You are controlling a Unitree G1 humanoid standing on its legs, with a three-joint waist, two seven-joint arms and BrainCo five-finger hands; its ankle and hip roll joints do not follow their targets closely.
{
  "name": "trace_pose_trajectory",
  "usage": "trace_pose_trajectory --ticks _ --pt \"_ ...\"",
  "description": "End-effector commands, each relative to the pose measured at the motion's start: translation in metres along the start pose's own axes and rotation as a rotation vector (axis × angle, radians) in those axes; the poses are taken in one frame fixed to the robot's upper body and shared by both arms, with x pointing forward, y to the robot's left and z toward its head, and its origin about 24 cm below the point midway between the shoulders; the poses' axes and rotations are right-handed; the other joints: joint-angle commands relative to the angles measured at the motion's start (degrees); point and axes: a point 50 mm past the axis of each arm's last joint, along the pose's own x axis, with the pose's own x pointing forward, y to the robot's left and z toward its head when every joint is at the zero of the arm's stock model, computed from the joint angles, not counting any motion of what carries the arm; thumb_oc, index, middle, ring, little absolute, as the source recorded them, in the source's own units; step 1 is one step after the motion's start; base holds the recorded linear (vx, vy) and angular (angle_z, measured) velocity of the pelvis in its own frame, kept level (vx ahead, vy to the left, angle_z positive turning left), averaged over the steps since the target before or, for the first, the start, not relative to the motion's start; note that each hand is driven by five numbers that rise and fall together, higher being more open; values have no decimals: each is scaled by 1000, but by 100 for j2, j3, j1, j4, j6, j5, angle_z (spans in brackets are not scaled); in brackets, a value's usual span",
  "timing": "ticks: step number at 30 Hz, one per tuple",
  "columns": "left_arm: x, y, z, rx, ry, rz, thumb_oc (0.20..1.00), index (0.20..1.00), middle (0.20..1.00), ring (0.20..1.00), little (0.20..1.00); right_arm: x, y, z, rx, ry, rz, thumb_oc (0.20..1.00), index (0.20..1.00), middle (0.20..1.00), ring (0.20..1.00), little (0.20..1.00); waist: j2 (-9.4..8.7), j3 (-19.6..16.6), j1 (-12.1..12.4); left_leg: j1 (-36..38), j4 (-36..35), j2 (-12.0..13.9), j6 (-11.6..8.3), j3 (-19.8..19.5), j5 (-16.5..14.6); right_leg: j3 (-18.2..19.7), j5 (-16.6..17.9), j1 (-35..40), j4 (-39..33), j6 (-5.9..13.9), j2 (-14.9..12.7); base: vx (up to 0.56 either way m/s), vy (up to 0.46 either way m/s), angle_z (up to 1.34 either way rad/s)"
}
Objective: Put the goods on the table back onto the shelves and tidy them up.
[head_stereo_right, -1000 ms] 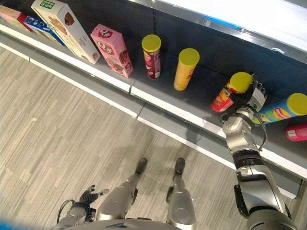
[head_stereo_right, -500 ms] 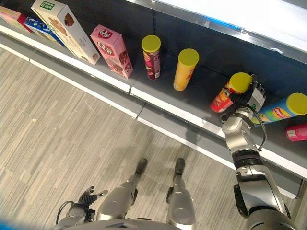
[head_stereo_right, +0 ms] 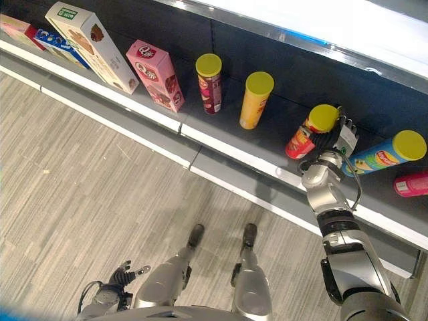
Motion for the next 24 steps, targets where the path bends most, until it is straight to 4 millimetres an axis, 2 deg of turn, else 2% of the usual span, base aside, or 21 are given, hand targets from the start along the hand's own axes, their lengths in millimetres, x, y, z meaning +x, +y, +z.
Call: trace_pose_trajectory --ticks 1,6,7,10,12,16,18,21,22,23,24 --pt "-3 8 -17 55 54 41 1000 1000 1000 1000 1000 4 -5 4 -16 -50 -10 1000 1000 1000 1000 1000 -99 -172 111 166 11 165 42 604 -535 184 -535 -125 554 502 -454 0 0 0" --pt "-3 8 -19 61 66 45 1000 1000 1000 1000 1000 11 -24 10 -21 -104 -85 1000 1000 1000 1000 1000 -133 -213 77 195 1 180 49 624 -554 176 -537 -102 546 509 -456 0 0 0" --pt "-2 9 -20 60 75 51 1000 1000 1000 1000 1000 15 -37 18 -19 -155 -143 1000 1000 1000 1000 1000 -160 -229 39 206 2 185 50 642 -567 167 -532 -92 541 518 -459 0 0 0" --pt "-2 10 -21 65 83 57 1000 1000 1000 1000 1000 16 -53 23 -21 -205 -203 1000 1000 1000 1000 1000 -203 -251 12 227 11 190 56 652 -592 175 -535 -77 537 522 -453 0 0 0" --pt "-2 12 -22 63 97 68 1000 1000 1000 1000 1000 13 -71 29 -30 -273 -262 1000 1000 1000 1000 1000 -296 -294 -70 268 26 213 66 682 -629 187 -532 -53 534 533 -443 0 0 0" --pt "-2 15 -26 60 116 82 1000 1000 1000 1000 1000 3 -81 26 -20 -296 -278 1000 1000 1000 1000 1000 -397 -349 -128 323 47 223 85 737 -678 212 -518 -18 528 541 -439 -6 14 -4" --pt "-3 16 -27 56 123 86 1000 1000 1000 1000 1000 -1 -80 23 -8 -294 -251 1000 1000 1000 1000 1000 -452 -376 -159 346 61 222 96 768 -703 225 -506 -9 536 547 -438 -8 39 -5" --pt "-4 25 -36 43 164 104 1000 1000 1000 1000 1000 -31 -52 8 228 -190 -3 1000 1000 1000 1000 1000 -640 -471 -294 527 89 195 172 976 -816 359 -379 13 531 592 -442 -26 125 -12" --pt "-5 29 -39 35 179 103 1000 1000 1000 1000 1000 -47 -34 -2 339 -108 121 1000 1000 1000 1000 1000 -696 -477 -393 619 111 145 223 1110 -869 475 -274 -25 574 630 -452 -42 148 -47" --pt "-5 30 -40 35 180 103 1000 1000 1000 1000 1000 -47 -34 -2 340 -107 123 1000 1000 1000 1000 1000 -709 -473 -370 630 113 140 227 1135 -873 502 -272 -29 577 633 -452 -96 279 -73" --pt "-5 33 -41 10 191 107 1000 1000 1000 1000 1000 -66 -14 -7 426 -46 251 1000 1000 1000 1000 1000 -791 -422 -486 747 167 23 314 1379 -923 677 145 -144 642 756 -514 -94 201 -73"
